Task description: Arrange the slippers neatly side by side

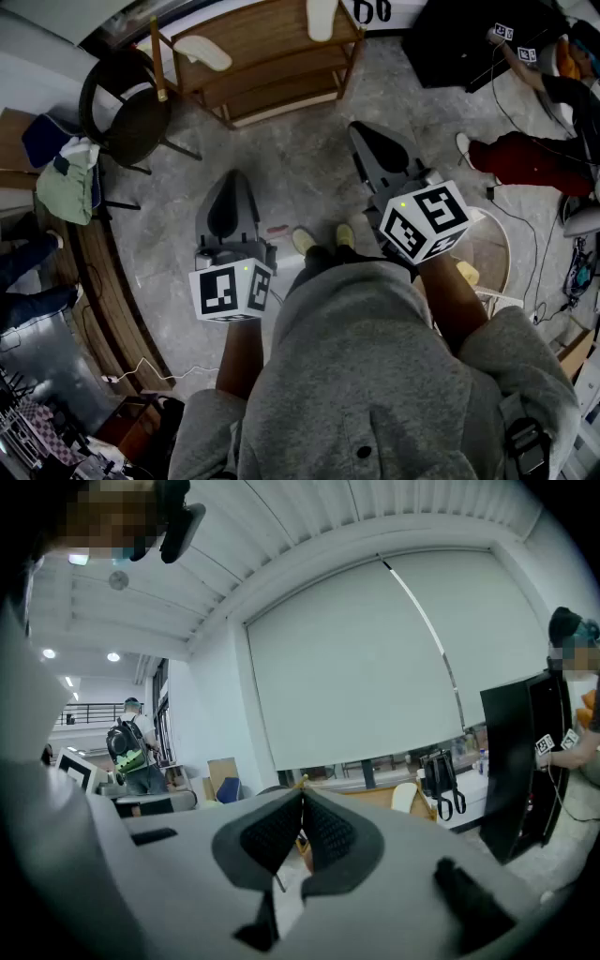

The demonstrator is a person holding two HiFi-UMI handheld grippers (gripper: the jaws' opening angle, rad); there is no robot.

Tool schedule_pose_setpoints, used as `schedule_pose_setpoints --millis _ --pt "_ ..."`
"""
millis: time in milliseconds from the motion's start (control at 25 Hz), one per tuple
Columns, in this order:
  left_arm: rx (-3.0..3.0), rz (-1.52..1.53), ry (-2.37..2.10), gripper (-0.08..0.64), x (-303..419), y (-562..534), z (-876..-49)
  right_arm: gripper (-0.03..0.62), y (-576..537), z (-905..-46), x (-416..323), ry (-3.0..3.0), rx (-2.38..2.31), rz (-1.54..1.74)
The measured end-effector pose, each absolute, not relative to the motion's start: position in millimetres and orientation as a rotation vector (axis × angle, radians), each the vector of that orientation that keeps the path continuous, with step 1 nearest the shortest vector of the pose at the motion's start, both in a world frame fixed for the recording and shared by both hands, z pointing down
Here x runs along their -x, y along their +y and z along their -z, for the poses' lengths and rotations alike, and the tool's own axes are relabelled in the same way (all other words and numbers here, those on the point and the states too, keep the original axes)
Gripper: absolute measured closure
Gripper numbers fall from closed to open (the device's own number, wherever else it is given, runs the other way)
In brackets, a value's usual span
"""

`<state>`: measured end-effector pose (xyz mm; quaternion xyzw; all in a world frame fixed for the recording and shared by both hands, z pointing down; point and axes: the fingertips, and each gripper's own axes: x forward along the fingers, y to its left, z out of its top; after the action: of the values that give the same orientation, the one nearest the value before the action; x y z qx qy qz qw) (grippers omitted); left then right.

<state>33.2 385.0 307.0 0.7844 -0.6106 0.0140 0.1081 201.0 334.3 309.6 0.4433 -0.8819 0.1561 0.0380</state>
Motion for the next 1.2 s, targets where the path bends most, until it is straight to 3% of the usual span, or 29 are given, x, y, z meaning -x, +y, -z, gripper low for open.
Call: schedule_pose_setpoints --millis 1200 --pt "-2.292 -0.034 -1.822 0.548 43.7 391.7 -313.6 0.566 338.4 -312.7 -118.9 -2.725 -1.236 -0.477"
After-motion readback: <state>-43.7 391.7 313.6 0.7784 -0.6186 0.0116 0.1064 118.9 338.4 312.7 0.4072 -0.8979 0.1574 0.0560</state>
